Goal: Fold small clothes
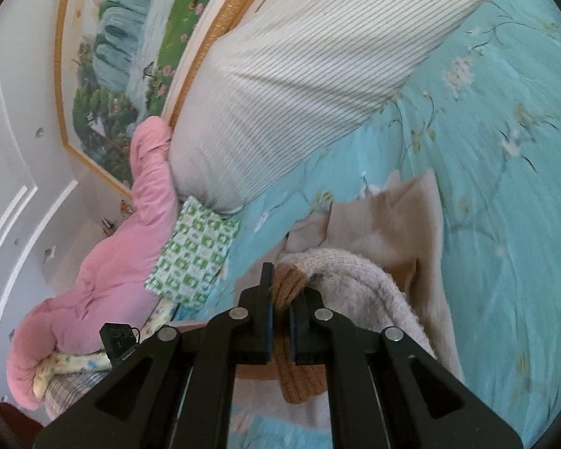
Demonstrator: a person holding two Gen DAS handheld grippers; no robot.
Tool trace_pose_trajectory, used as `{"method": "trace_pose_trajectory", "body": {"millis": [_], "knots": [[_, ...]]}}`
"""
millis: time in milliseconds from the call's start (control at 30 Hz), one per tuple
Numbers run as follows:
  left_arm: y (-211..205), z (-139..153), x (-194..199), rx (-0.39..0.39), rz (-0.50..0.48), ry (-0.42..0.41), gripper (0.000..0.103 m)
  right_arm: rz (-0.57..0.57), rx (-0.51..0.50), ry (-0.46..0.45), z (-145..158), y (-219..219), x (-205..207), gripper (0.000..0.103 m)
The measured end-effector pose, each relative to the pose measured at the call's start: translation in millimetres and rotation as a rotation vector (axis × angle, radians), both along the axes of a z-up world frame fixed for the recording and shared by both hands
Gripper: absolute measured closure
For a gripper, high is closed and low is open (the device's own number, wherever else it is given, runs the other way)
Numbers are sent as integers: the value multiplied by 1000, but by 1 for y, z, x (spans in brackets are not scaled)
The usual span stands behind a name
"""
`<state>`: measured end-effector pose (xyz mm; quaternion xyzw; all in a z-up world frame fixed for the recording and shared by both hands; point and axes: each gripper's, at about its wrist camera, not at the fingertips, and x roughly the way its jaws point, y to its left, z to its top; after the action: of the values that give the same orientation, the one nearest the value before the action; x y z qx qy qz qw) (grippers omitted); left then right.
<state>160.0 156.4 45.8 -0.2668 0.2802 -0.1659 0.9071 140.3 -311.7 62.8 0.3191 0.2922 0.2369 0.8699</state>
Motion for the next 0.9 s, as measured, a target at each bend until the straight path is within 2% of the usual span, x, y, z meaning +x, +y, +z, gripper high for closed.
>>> {"method": "trace_pose_trajectory", "body": {"millis": [200,300,433,700,767,800,867,900], "knots": [[10,-16,55,7,29,55,99,-40,-37,44,-16,-4,58,96],[14,-34,84,12,48,95,99,-67,-82,73,-29,-6,80,96],[22,-58,114,16,72,148,99,-99,-82,129,-51,-14,105,96],[22,-93,142,46,78,254,96,-125,-126,221,-76,-15,127,93],[19,-88,132,65,78,255,92,-130,-122,247,-74,-17,123,86],[17,-85,125,70,69,253,86,-136,-127,252,-72,-18,119,82],[9,-76,105,81,43,230,80,-162,-179,212,-59,-18,101,67],[2,-72,95,93,26,220,75,-167,-204,188,-54,-15,93,65]]}}
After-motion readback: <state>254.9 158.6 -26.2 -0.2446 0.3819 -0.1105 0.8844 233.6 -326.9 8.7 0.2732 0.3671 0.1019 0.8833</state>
